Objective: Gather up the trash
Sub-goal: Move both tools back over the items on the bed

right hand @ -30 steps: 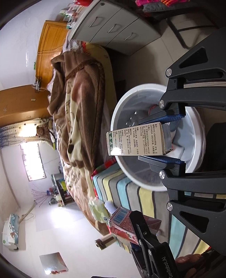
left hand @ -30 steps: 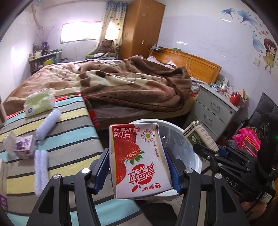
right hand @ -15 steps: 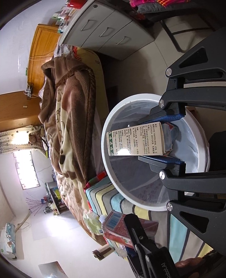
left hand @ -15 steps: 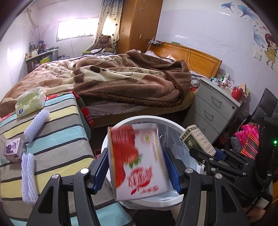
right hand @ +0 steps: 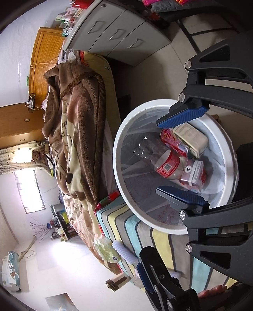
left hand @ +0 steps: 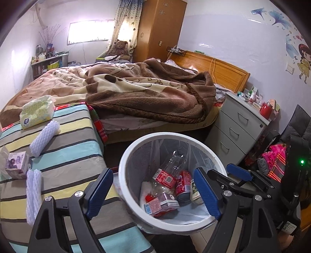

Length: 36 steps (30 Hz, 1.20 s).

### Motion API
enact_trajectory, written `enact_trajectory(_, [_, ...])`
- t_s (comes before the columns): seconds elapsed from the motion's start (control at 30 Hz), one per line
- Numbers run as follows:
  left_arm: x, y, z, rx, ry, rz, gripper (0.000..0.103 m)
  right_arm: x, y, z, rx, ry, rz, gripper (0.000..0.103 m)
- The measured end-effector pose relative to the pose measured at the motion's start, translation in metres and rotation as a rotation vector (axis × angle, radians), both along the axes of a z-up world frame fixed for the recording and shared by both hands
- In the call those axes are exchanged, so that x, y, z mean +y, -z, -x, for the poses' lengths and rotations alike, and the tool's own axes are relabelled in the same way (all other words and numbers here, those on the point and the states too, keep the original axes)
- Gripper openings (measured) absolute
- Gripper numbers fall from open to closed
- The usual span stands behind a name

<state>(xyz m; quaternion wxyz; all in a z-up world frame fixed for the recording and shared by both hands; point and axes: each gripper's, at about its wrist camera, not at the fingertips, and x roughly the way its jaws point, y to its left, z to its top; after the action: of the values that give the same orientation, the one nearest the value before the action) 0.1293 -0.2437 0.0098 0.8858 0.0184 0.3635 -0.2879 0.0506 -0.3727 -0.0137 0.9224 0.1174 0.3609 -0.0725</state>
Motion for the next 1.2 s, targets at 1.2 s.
enact_trajectory(1.2, [0.15,-0.018,-0.002,-0.05,-0.285,0.02,0.085,0.091,-0.012,-0.026,-0.069,-0.196,-0.051,0.071])
